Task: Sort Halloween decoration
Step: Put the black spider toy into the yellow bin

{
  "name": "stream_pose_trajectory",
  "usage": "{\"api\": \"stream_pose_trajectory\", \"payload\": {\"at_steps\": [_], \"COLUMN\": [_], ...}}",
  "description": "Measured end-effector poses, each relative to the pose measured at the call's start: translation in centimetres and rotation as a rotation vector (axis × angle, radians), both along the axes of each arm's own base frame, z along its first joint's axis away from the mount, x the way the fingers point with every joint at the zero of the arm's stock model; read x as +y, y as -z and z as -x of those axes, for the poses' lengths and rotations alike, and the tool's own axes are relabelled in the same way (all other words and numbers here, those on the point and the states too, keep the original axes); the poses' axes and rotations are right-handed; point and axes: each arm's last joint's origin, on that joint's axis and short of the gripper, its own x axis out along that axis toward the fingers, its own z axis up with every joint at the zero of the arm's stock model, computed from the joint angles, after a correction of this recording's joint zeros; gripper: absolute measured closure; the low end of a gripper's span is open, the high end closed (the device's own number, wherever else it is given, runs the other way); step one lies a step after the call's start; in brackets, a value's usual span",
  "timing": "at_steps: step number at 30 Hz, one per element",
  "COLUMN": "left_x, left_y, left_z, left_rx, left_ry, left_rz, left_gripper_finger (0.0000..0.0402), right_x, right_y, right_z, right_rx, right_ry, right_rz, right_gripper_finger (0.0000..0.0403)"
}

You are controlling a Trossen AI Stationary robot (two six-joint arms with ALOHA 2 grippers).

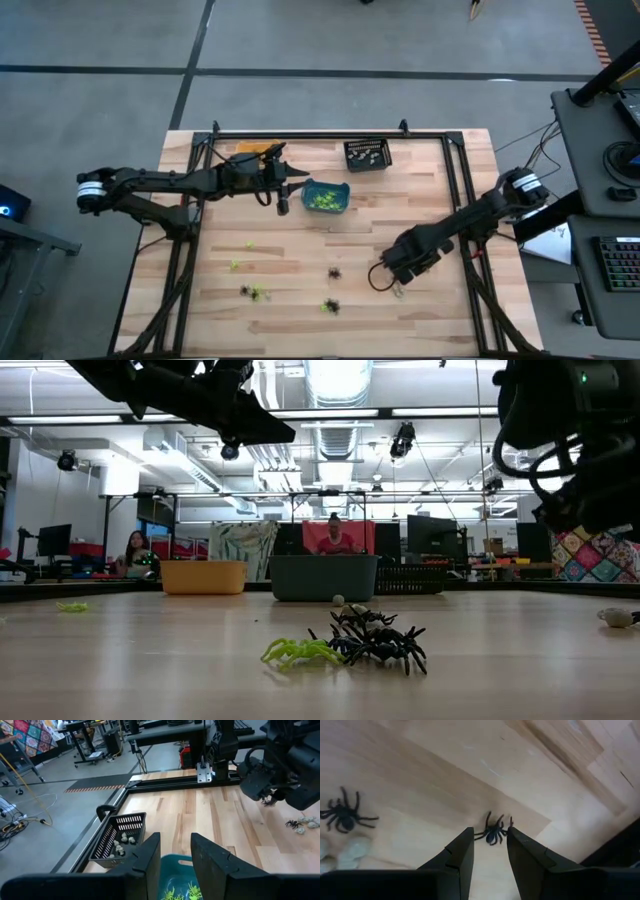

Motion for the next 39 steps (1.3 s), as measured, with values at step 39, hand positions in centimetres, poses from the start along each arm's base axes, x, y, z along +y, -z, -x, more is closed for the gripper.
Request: {"api": "stream_pose_trajectory", "payload": {"at_steps": [39], "left_x": [0.3], "left_y": [-2.3], "left_z": [1.2], "left_rx": [-0.146], "left_ry": [-0.213], "left_rz": [0.002], "left_gripper_finger": [0.0310], "right_x": [-1.0], "right_y": [-4.6], "right_z": [0.6], "right_rx": [-0.395], "right_ry": [-0.191], "right_rz": [0.140], "right_gripper_finger": [0.0394]}}
